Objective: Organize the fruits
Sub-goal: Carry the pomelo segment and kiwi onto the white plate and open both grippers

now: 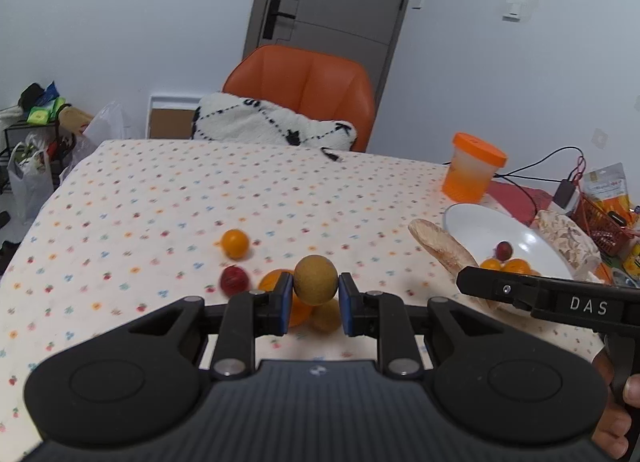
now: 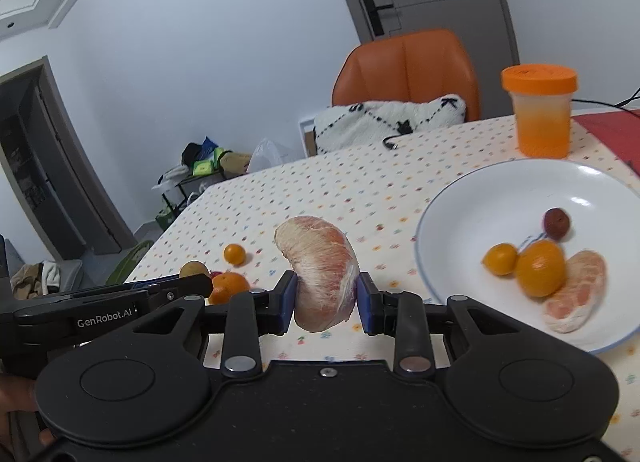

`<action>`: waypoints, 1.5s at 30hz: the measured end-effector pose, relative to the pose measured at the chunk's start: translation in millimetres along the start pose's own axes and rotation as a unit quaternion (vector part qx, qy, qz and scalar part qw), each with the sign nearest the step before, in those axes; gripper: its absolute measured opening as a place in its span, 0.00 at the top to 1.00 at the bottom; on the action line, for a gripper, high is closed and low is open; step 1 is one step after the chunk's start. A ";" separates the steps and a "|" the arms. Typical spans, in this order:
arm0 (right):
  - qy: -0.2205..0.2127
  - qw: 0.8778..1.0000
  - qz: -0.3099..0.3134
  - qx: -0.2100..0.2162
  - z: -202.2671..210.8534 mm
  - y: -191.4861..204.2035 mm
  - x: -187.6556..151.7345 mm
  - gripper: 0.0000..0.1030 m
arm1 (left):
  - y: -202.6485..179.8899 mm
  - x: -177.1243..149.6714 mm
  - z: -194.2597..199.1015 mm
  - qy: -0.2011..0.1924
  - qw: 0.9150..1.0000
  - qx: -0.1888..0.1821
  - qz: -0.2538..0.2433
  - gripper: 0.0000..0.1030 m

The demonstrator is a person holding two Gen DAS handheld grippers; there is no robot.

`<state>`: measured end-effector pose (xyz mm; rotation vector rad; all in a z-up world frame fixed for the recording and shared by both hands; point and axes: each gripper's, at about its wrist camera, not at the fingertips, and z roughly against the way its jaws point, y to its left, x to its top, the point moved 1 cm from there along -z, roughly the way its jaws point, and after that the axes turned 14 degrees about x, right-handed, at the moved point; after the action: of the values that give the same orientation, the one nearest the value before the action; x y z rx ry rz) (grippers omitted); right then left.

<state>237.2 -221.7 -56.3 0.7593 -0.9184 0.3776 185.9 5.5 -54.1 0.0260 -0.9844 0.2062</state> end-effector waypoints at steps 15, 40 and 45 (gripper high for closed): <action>-0.043 0.998 -0.014 -0.033 46.1 -29.5 2.8 0.71 | -58.3 11.0 1.1 -0.014 0.999 -0.037 -0.029 0.78; -0.086 0.991 -0.052 -0.084 96.6 -78.5 -5.0 0.71 | -131.8 16.6 -13.4 -0.011 0.994 -0.079 -0.068 0.78; -0.088 0.990 -0.057 -0.093 99.2 -87.9 -5.3 0.71 | -144.7 19.6 -23.5 -0.015 0.994 -0.082 -0.074 0.78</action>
<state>229.5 -354.0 -60.5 0.6774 -1.0547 0.1229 242.4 -130.4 -40.6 -0.0488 -1.0213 -0.0125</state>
